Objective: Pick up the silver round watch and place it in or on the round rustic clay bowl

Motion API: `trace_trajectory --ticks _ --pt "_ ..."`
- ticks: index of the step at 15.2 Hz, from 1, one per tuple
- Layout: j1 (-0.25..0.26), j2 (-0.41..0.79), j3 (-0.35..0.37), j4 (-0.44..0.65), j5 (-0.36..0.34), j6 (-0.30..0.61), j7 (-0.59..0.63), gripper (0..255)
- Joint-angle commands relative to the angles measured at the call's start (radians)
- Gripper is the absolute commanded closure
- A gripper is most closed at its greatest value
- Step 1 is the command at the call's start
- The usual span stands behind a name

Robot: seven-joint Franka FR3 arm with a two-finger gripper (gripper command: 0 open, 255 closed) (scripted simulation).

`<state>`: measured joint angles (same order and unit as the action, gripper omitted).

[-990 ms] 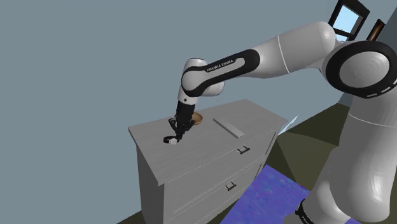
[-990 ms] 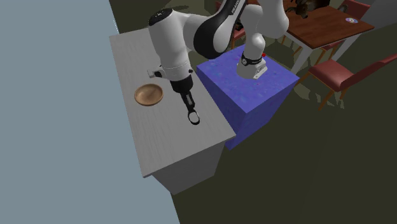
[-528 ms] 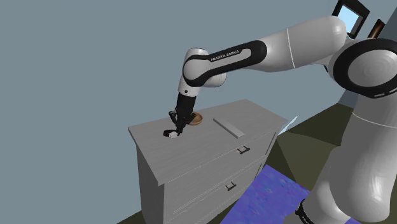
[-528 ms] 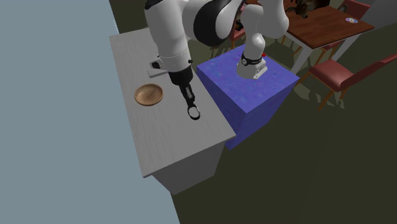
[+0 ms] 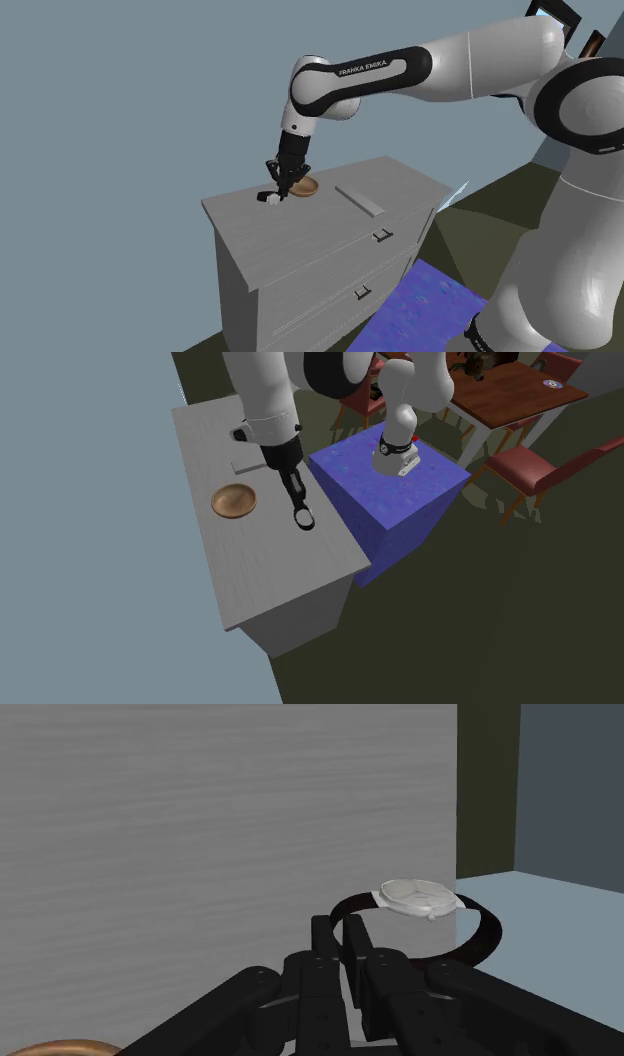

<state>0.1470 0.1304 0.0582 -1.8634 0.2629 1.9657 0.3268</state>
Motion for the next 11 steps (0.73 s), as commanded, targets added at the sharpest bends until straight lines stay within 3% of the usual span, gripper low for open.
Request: trace_trajectory --ticks 1,11 --pt "-0.001 -0.006 -0.001 0.018 -0.002 -0.025 0.004 255" --pt "-0.114 0.115 -0.082 0.215 -0.007 -0.145 -0.162 255"
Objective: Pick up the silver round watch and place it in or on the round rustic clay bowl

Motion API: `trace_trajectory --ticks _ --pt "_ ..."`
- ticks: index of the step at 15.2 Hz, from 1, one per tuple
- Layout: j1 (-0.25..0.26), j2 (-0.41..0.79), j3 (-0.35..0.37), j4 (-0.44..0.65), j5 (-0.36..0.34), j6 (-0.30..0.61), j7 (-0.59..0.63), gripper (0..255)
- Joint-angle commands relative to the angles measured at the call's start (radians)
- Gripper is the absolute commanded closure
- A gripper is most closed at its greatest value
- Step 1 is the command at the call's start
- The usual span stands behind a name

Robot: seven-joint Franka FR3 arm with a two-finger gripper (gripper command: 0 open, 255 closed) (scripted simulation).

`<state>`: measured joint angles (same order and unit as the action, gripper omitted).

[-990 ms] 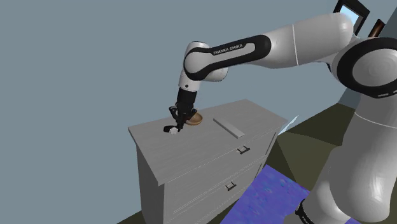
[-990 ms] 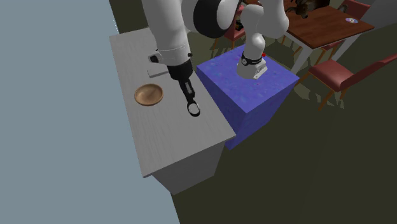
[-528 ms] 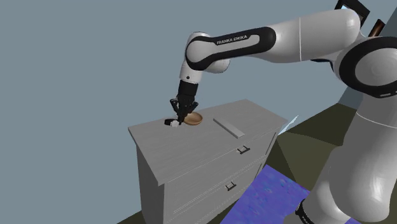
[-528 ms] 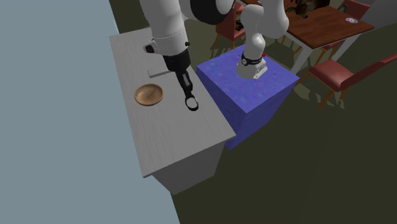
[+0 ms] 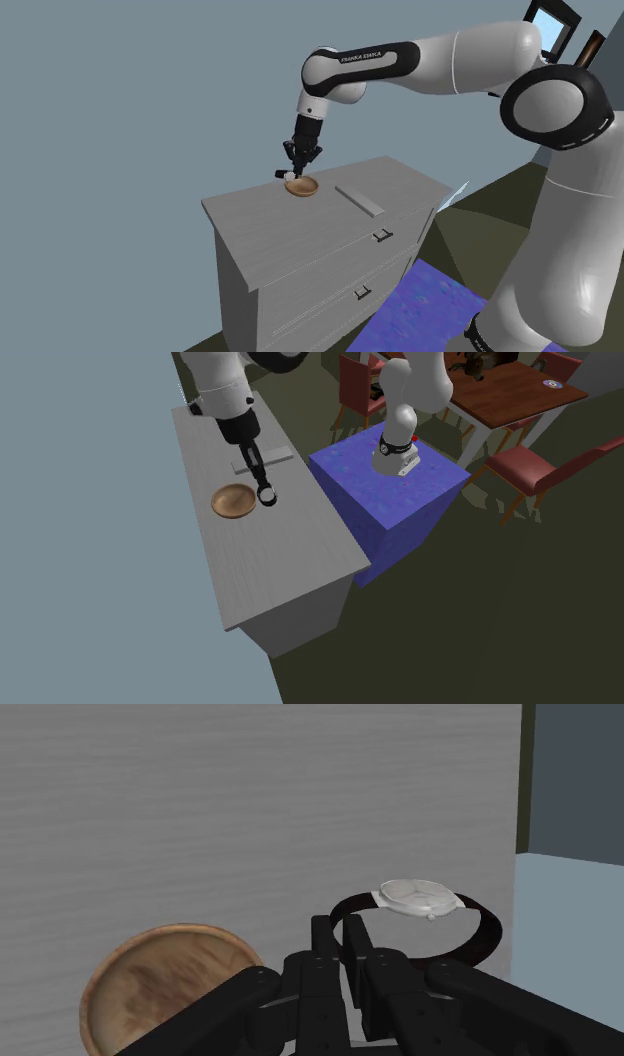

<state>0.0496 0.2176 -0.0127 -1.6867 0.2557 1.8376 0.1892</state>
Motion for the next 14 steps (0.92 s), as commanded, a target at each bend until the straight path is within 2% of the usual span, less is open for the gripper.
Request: trace_trajectory --ticks 1,7,9,14 --pt "-0.029 0.046 -0.018 0.067 0.0 -0.031 -0.042 255" --pt "-0.111 0.182 -0.056 0.281 0.004 -0.136 -0.136 255" --pt "-0.149 0.256 -0.069 0.4 0.008 -0.191 -0.17 255" --pt "-0.146 0.257 -0.067 0.336 0.01 -0.127 -0.184 255"
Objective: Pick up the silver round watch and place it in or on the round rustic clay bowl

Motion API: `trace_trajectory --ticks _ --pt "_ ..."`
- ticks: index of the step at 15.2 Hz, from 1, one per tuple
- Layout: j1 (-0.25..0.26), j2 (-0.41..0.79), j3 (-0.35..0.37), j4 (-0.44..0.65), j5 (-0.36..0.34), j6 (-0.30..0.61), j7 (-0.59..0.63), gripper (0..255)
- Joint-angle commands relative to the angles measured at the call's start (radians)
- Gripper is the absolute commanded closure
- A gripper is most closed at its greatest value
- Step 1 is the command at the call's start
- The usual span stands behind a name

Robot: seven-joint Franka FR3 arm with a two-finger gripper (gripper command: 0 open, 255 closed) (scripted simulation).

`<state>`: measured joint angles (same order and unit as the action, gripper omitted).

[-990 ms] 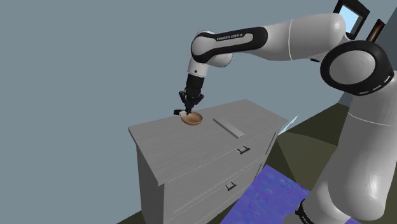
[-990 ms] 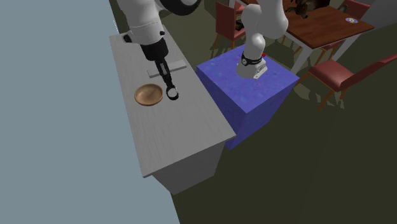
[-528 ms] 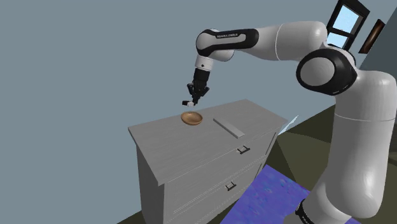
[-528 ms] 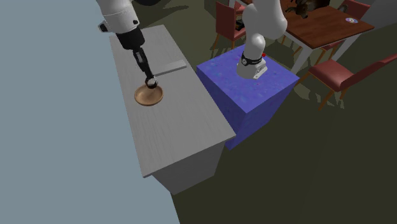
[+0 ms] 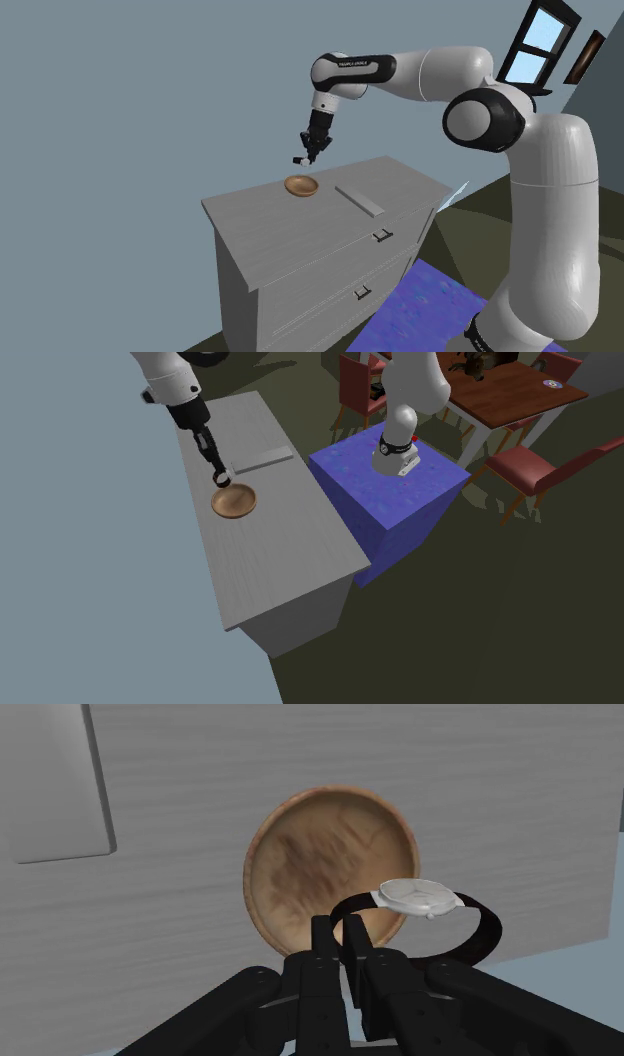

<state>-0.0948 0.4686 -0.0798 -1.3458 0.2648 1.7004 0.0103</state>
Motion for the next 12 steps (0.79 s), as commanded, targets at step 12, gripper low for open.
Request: trace_trajectory --ticks 12 --pt "0.003 0.031 0.002 -0.115 0.01 0.142 -0.035 255"
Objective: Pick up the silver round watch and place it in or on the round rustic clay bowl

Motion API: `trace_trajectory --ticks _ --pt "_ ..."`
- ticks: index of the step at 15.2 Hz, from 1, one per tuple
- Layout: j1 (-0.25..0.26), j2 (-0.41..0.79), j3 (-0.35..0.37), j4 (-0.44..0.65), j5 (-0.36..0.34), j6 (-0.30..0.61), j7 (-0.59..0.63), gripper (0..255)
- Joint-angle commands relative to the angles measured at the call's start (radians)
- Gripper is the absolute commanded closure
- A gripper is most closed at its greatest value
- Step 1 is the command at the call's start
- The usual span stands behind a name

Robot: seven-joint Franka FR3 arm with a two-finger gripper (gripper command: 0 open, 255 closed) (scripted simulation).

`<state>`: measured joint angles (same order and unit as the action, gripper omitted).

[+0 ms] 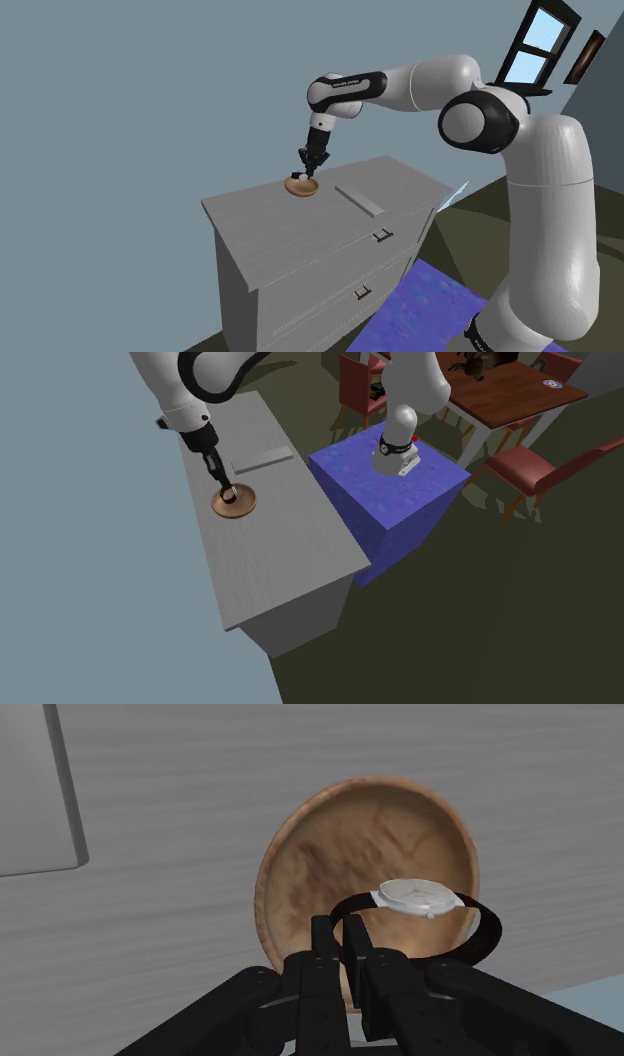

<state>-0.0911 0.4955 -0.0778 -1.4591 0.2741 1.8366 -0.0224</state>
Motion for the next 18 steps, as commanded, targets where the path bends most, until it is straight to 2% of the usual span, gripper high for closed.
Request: trace_trajectory --ticks 1,7,8,13,17,18 --pt "-0.001 0.004 0.0 -0.001 0.001 0.005 -0.002 255" --pt "-0.001 0.004 0.0 -0.001 0.001 0.005 -0.002 255" --pt "-0.001 0.004 0.0 -0.001 0.001 0.005 -0.002 0" --pt "-0.001 0.004 0.0 -0.001 0.001 0.005 -0.002 0" --pt "-0.019 0.002 -0.006 0.119 -0.006 -0.118 0.008 0" --pt "-0.019 0.002 -0.006 0.119 -0.006 -0.118 0.008 0"
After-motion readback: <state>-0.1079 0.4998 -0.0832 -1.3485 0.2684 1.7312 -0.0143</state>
